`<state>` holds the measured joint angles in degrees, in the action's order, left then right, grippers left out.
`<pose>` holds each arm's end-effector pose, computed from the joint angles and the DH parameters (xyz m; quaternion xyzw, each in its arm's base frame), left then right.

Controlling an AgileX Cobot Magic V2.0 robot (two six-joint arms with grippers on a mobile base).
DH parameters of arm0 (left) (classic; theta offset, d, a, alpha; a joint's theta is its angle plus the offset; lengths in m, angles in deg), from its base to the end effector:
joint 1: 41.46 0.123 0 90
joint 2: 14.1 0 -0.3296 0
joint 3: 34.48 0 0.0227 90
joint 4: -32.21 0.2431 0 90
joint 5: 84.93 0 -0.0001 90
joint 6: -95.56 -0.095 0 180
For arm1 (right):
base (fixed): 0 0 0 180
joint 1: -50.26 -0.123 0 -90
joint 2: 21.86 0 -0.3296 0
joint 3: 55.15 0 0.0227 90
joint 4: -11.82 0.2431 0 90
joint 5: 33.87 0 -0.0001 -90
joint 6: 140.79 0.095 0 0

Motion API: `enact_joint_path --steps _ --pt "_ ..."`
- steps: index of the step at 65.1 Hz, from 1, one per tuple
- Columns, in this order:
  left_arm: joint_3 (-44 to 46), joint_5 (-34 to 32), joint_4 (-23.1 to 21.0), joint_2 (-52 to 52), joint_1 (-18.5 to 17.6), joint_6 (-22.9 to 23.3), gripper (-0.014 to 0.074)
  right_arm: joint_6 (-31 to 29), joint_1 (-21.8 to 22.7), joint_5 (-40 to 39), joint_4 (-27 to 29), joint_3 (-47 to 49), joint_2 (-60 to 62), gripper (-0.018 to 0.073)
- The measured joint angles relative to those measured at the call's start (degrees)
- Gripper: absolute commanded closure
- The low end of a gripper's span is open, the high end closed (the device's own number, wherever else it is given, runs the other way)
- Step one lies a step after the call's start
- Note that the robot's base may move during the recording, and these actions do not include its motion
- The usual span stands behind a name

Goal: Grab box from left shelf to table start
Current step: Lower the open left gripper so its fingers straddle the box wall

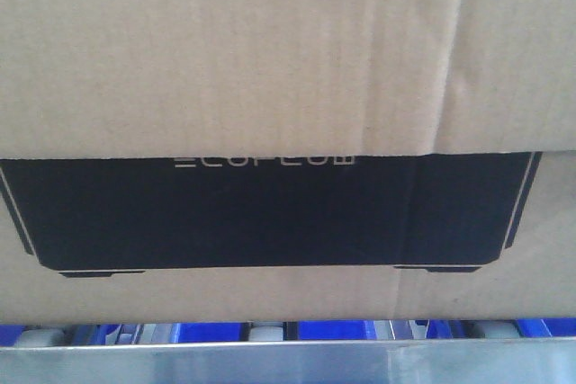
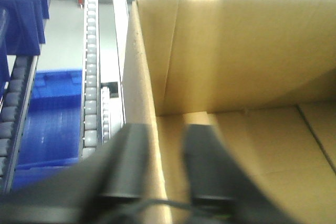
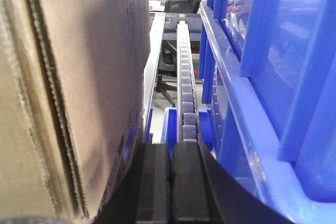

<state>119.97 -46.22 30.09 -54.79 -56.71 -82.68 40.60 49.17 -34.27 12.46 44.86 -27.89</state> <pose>0.0527 -0.0166 0.4320 0.0888 0.7880 -0.1078 0.5996 0.0079 0.0001 0.2043 0.0056 0.6795 0.0199 0.7333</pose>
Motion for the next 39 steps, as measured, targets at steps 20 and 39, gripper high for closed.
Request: enact_joint_path --steps 20,39 --pt "3.76 1.39 -0.1 -6.25 0.0 0.0 0.0261 0.0 0.0 0.0 0.0 0.0 0.0 0.0511" --pt "9.51 9.38 -0.19 -14.55 0.0 4.07 0.0261 0.0 0.0 0.0 0.0 0.0 0.0 0.0511"
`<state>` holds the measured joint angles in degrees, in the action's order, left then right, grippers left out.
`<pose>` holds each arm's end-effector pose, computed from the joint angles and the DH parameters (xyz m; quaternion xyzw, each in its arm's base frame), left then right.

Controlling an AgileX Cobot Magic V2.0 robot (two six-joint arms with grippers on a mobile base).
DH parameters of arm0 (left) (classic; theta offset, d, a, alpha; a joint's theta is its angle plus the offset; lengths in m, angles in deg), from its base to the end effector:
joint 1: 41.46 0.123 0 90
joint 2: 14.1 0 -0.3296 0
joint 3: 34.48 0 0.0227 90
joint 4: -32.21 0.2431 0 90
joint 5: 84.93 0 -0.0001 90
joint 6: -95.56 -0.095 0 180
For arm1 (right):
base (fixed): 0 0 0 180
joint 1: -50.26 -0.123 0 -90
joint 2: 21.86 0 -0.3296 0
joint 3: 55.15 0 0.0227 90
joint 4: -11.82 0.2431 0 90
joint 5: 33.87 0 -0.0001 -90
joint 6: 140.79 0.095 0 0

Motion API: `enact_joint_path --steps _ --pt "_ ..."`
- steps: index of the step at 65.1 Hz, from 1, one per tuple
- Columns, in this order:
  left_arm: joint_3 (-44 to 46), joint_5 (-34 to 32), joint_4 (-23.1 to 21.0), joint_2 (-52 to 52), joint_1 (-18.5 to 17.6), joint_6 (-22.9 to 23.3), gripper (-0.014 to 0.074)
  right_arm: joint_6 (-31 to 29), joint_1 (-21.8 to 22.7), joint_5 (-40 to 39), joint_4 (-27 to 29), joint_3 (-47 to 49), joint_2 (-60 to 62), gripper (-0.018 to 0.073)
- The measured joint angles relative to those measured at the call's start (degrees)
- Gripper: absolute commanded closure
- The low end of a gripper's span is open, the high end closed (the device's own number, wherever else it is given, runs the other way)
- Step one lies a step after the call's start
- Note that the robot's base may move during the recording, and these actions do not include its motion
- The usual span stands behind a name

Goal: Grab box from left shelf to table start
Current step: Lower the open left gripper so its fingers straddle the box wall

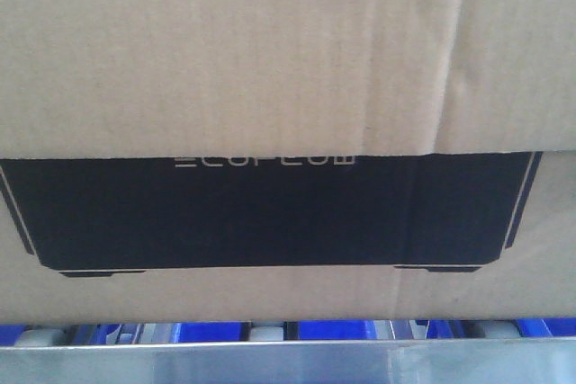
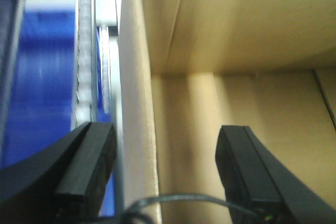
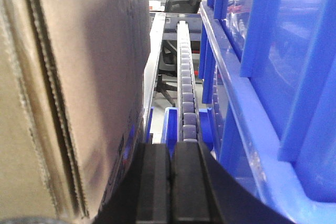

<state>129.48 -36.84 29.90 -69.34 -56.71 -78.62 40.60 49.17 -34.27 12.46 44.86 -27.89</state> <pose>0.1129 -0.0337 0.4467 0.0669 0.8605 -0.1117 0.4925 0.0079 0.0001 0.2043 0.0056 0.6795 0.0199 0.7333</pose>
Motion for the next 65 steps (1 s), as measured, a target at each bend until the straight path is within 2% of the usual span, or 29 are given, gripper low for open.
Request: enact_joint_path --steps 14,45,57,65 --pt "3.46 5.56 0.47 -5.43 0.0 5.96 0.0261 0.0 0.0 0.0 0.0 0.0 0.0 0.0511" --pt "6.8 10.47 3.61 -12.58 -0.97 7.71 0.0261 0.0 0.0 0.0 0.0 0.0 0.0 0.0511" --pt "7.61 12.49 7.05 -12.91 -2.34 11.9 0.0261 0.0 0.0 0.0 0.0 0.0 0.0 0.0511" --pt "7.76 12.82 7.87 -12.91 -2.34 12.53 0.0261 0.0 0.0 0.0 0.0 0.0 0.0 0.0511"
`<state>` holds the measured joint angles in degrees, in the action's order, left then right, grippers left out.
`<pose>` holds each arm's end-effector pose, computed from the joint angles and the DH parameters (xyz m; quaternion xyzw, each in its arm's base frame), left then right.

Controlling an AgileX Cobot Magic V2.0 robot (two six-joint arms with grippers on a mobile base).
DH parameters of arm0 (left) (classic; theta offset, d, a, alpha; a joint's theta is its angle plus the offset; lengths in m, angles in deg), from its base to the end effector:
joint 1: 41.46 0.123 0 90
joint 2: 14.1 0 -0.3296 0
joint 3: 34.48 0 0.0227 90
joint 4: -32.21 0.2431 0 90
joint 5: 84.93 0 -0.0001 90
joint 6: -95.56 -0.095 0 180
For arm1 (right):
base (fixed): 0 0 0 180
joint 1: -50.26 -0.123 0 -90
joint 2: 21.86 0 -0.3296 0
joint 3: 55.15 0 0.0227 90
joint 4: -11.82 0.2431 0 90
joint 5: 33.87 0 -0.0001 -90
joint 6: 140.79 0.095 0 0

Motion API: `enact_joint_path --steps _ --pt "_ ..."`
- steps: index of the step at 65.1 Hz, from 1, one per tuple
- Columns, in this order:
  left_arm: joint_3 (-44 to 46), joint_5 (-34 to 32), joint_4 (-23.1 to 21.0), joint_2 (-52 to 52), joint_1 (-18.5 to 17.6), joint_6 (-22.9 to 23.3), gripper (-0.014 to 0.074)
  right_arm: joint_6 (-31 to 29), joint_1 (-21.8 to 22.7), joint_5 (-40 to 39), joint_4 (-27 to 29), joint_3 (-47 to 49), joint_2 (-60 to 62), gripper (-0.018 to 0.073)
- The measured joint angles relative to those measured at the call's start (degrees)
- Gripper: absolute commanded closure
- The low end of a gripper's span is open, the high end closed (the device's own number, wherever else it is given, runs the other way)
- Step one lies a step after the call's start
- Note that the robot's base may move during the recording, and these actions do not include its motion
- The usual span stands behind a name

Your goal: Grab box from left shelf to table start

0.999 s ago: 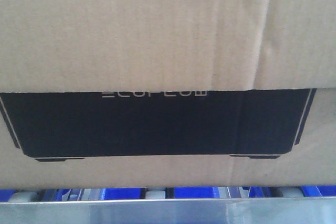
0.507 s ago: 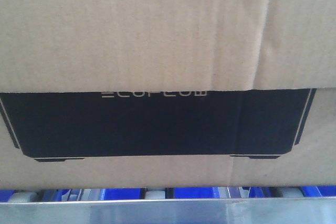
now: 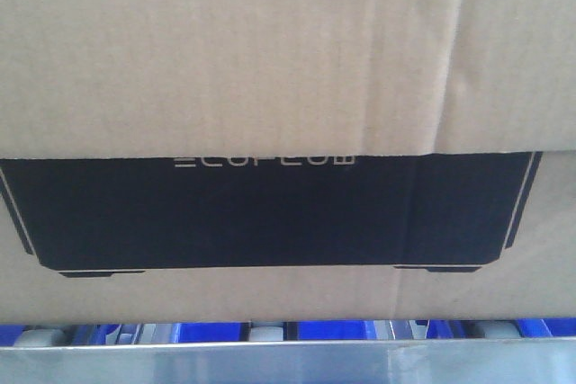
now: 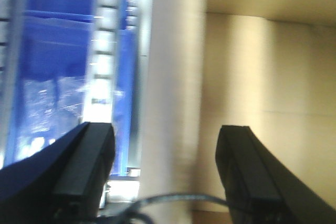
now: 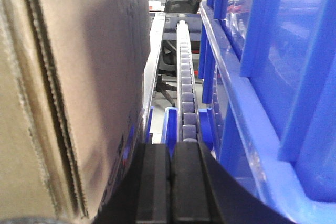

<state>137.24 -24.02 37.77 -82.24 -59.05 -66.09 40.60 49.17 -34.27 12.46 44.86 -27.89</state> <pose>0.1668 -0.0445 0.4385 0.0004 0.9304 -0.0664 0.3605 0.0079 0.0001 0.2043 0.0056 0.6795 0.0199 0.7333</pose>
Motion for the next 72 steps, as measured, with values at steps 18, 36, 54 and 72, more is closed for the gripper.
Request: enact_joint_path --steps 18,36,54,72 --pt "0.0 0.1 0.09 0.0 0.0 0.26 0.0261 0.0 0.0 0.0 0.0 0.0 0.0 0.0511" --pt "0.0 0.4 0.13 -1.29 -2.49 -0.13 0.0261 0.0 0.0 0.0 0.0 0.0 0.0 0.0511" --pt "0.0 1.5 0.13 -3.11 -2.58 -0.23 0.0261 0.0 0.0 0.0 0.0 0.0 0.0 0.0511" --pt "0.0 1.53 0.23 -3.11 -2.58 -0.23 0.0275 0.0 0.0 0.0 0.0 0.0 0.0 0.0511"
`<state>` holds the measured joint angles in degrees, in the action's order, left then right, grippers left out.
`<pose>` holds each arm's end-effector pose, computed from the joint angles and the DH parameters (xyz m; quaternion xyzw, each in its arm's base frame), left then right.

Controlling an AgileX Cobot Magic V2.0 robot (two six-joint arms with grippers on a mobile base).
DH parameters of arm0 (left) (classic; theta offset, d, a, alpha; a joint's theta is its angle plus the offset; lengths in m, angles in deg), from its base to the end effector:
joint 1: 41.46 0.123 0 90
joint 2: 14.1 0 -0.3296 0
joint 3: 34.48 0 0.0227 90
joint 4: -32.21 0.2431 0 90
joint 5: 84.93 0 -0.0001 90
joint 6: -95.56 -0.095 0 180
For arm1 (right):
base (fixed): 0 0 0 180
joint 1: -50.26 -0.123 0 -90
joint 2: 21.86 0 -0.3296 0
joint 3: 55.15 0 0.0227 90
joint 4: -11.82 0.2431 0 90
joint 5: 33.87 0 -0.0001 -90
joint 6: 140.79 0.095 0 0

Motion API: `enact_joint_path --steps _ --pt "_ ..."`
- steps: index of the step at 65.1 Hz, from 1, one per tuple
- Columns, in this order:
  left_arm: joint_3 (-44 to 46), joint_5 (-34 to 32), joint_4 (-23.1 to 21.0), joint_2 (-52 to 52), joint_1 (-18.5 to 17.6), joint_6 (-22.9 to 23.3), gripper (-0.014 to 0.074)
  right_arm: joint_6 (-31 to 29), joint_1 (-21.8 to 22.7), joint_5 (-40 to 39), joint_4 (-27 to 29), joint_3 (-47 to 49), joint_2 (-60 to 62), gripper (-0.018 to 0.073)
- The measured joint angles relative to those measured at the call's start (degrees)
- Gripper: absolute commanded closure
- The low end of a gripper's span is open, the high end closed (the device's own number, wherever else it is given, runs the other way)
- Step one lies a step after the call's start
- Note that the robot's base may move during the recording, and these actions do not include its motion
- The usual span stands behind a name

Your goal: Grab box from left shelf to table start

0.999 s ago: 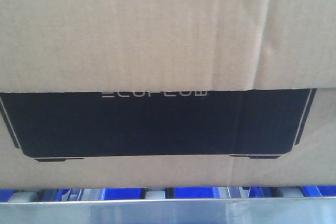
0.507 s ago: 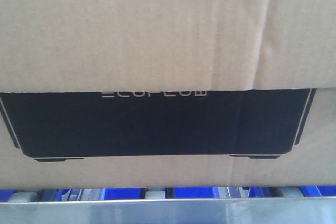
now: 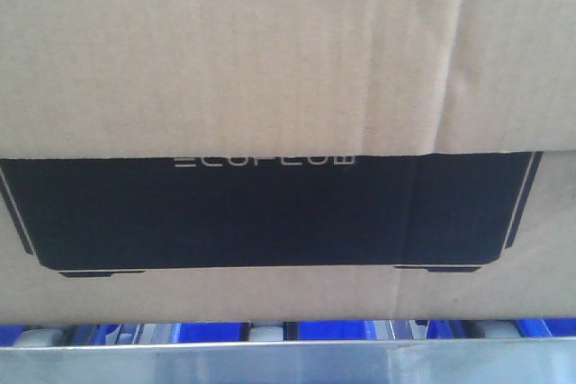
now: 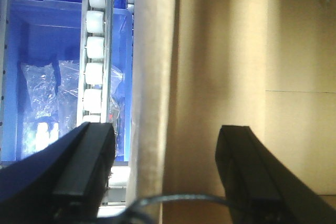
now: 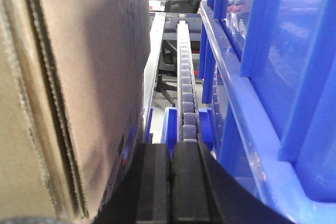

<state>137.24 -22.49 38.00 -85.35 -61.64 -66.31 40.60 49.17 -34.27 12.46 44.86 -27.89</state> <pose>0.1788 -0.0567 0.4271 0.0244 0.9439 -0.0596 0.3238 0.0079 0.0001 0.2043 0.0056 0.6795 0.0199 0.7333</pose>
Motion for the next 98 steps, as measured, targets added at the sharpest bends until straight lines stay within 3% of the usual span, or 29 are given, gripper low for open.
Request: enact_joint_path --steps 50,98 --pt "0.0 0.47 0.65 0.0 0.0 0.0 0.0698 0.0 0.0 0.0 0.0 0.0 0.0 0.0511" --pt "0.0 0.47 0.65 0.0 0.0 0.0 0.0699 0.0 0.0 0.0 0.0 0.0 0.0 0.0511"
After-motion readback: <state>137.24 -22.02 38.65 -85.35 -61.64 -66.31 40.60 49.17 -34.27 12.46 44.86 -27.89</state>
